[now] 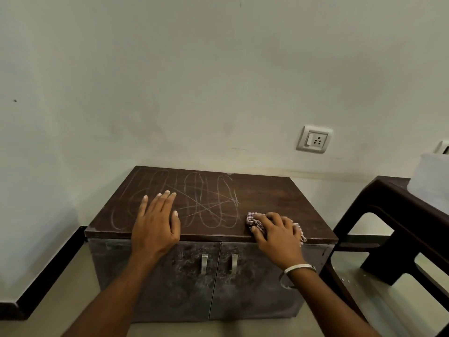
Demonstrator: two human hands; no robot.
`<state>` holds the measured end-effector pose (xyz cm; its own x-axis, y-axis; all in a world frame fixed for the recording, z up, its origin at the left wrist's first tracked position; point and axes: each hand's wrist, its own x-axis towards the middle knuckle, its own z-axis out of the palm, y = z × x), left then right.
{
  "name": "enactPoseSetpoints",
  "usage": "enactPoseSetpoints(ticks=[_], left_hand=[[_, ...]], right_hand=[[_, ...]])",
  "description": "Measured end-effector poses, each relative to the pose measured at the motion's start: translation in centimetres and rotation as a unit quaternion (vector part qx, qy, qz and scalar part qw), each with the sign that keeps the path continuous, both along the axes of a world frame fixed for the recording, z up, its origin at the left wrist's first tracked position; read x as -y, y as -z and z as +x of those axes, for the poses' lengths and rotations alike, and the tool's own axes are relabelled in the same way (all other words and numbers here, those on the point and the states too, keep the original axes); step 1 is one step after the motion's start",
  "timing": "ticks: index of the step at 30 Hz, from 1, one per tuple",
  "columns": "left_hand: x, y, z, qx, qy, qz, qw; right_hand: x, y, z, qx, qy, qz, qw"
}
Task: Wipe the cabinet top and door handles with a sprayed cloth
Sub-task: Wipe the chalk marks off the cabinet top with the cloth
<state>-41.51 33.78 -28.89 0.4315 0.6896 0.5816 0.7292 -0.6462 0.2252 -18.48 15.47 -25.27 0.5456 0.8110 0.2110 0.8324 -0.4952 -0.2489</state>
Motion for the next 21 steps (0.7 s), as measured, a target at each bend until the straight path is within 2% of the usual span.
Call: enactPoseSetpoints(ticks=[6, 11, 17, 21], left_hand=[[0.1, 0.1, 0.1, -0.007, -0.009, 0.003, 1.0], [0.1, 0.0, 0.1, -0.003, -0.012, 0.004, 1.0], [0.1, 0.2, 0.1, -0.003, -0.014, 0.0, 1.0], [0.1, 0.2, 0.2, -0.002, -0.014, 0.005, 1.0]], right_hand=[[-3.5, 0.5, -5.9, 0.005, -0.066, 0.028, 0.997], [-3.1, 0.5, -5.4, 0.026, -0.081, 0.04, 0.996], [-0.5, 0.3, -0.9, 0.021, -0.009, 0.02, 1.0], [-1.0, 0.0, -1.0, 0.013, 0.007, 0.01, 1.0]])
